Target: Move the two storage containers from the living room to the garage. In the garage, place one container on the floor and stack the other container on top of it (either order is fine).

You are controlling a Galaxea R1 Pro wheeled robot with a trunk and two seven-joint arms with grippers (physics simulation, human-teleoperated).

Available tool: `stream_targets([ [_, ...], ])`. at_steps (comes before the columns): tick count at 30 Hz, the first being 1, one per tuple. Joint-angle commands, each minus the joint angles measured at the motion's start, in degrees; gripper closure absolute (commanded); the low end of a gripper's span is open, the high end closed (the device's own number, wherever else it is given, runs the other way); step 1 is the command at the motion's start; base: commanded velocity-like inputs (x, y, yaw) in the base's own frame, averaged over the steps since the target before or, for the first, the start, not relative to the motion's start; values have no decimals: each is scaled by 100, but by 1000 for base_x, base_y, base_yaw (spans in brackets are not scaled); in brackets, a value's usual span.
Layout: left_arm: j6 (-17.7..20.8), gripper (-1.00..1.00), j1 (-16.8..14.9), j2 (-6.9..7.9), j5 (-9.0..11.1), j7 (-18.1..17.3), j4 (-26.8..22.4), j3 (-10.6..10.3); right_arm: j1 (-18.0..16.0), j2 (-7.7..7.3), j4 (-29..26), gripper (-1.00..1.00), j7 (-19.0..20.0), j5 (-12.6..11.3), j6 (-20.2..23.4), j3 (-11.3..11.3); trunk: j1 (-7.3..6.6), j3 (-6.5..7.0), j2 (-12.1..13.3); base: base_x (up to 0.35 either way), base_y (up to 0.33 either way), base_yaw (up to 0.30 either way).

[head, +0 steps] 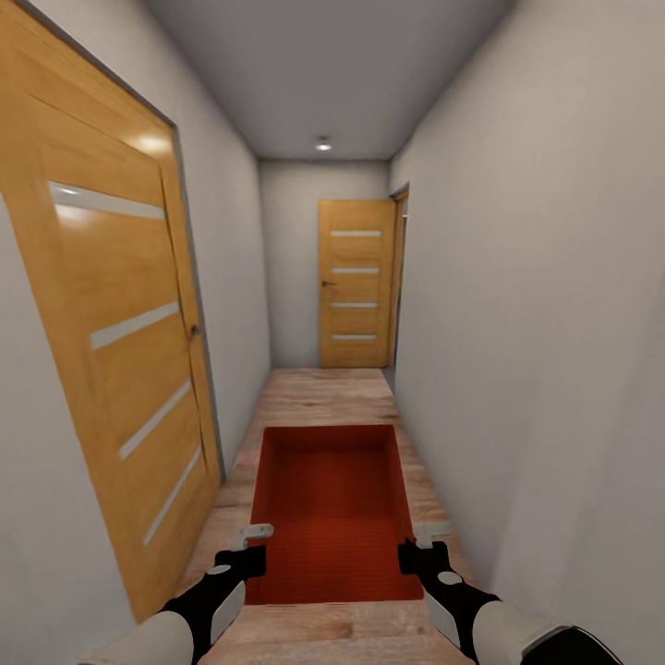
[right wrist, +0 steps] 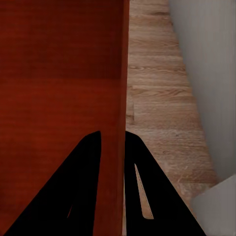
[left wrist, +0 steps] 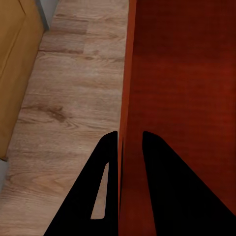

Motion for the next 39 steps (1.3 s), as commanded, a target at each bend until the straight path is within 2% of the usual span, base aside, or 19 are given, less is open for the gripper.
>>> stream_targets([
  [1, -16, 100, -6, 195, -3, 65, -15, -65, -7, -10, 20, 100, -19, -113, -27, -163, 4, -9, -7, 321, 109, -39],
  [39, -16, 100, -8, 195, 5, 65, -10, -65, -7, -10, 26, 100, -16, -120, -27, -163, 4, -9, -7, 322, 101, -2],
])
